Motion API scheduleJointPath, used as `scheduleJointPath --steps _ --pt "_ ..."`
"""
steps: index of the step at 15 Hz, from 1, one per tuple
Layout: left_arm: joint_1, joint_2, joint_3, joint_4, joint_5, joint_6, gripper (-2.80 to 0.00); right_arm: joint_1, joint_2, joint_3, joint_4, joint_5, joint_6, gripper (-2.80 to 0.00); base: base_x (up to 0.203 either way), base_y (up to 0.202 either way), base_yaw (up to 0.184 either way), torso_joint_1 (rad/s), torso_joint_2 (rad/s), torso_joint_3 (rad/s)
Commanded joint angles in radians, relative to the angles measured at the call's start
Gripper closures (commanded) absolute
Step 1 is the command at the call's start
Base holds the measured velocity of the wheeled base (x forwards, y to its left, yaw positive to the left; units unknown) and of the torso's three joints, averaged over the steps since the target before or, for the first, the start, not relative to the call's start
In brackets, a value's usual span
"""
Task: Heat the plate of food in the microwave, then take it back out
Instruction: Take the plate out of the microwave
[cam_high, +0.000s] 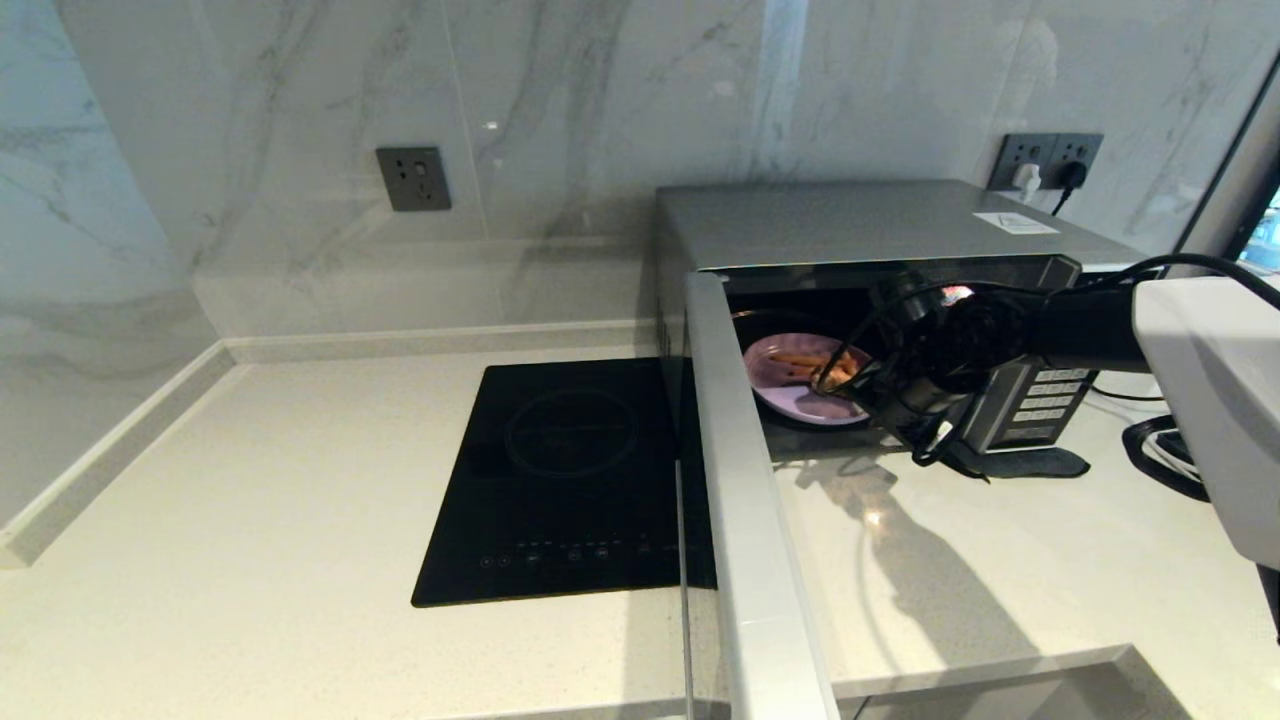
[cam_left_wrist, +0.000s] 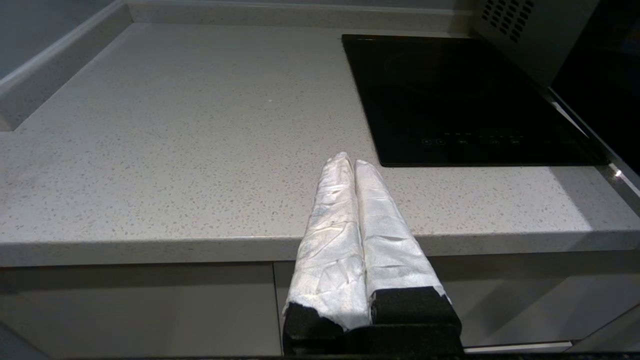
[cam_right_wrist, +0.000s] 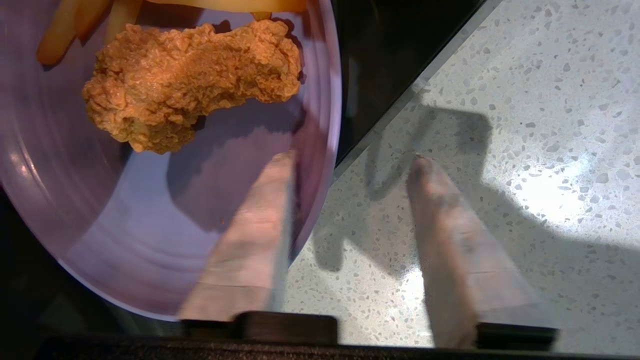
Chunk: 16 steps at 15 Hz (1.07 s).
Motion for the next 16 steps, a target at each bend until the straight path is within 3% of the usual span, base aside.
scheduleJointPath --steps 1,9,16 --pt "0.000 0.002 0.000 0.000 0.000 -0.001 0.00 0.001 -0.004 0.001 0.004 -0.001 0.006 0.00 0.000 0.000 0.000 0.000 0.00 0.000" --pt "0.000 0.002 0.000 0.000 0.000 -0.001 0.00 0.001 -0.075 0.030 0.021 0.000 0.007 0.00 0.000 0.000 0.000 0.000 0.00 0.000" --pt "0.000 0.002 0.000 0.000 0.000 -0.001 0.00 0.000 -0.195 0.143 0.019 0.005 0.011 0.00 0.000 0.000 0.000 0.000 0.00 0.000"
